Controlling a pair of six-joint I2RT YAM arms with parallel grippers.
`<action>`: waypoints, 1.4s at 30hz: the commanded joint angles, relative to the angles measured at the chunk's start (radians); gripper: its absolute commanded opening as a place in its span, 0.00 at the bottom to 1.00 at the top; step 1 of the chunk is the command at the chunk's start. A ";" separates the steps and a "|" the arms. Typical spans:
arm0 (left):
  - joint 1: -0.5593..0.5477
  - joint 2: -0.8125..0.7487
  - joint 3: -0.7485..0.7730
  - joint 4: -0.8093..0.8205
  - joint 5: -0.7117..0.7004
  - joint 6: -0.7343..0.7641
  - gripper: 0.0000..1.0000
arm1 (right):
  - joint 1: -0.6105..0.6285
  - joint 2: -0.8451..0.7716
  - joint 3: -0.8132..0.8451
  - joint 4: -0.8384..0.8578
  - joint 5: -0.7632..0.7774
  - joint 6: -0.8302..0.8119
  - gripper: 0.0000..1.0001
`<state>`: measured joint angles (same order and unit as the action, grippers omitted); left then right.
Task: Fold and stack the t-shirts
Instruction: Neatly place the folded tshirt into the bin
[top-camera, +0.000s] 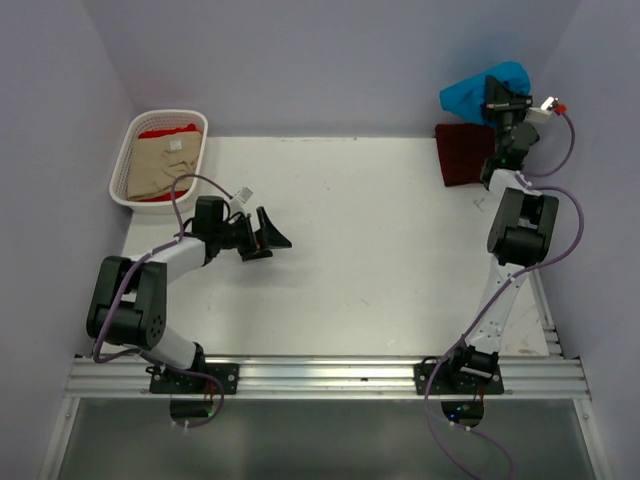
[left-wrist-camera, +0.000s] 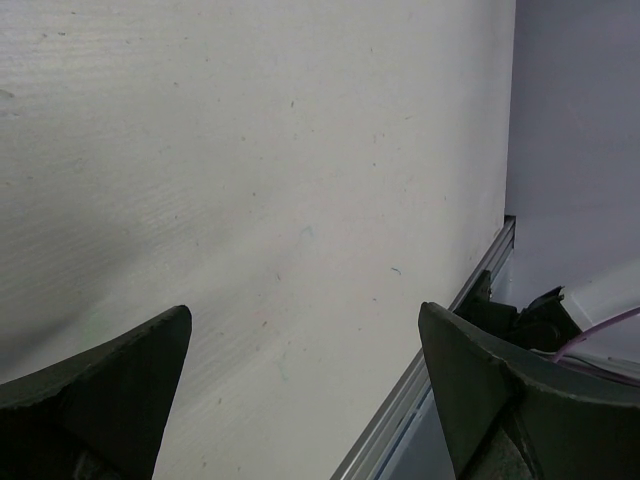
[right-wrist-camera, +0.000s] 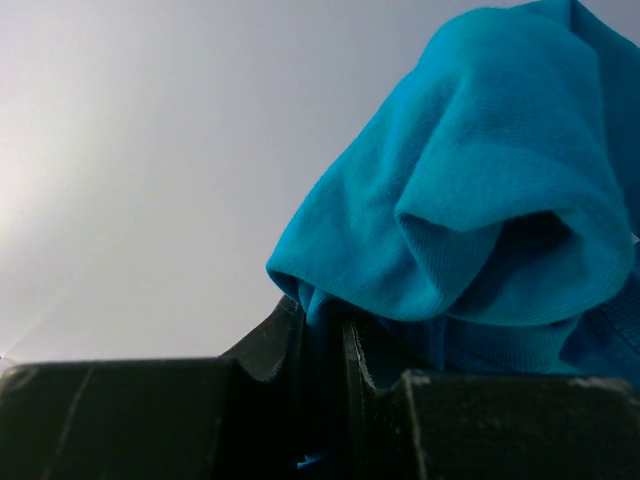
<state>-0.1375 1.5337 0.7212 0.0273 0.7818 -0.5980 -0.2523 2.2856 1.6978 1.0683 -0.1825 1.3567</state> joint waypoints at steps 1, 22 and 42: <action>0.007 0.028 -0.006 0.034 0.020 0.017 1.00 | -0.013 0.049 0.078 0.033 -0.006 -0.052 0.00; 0.007 0.085 -0.005 0.091 0.077 -0.003 1.00 | 0.051 0.095 -0.035 0.068 0.066 -0.094 0.00; 0.006 0.128 0.076 0.025 0.059 0.015 1.00 | 0.007 0.311 0.312 0.143 0.067 -0.051 0.00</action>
<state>-0.1375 1.6474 0.7563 0.0566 0.8333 -0.6056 -0.2359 2.5927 1.9358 1.0668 -0.1230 1.2980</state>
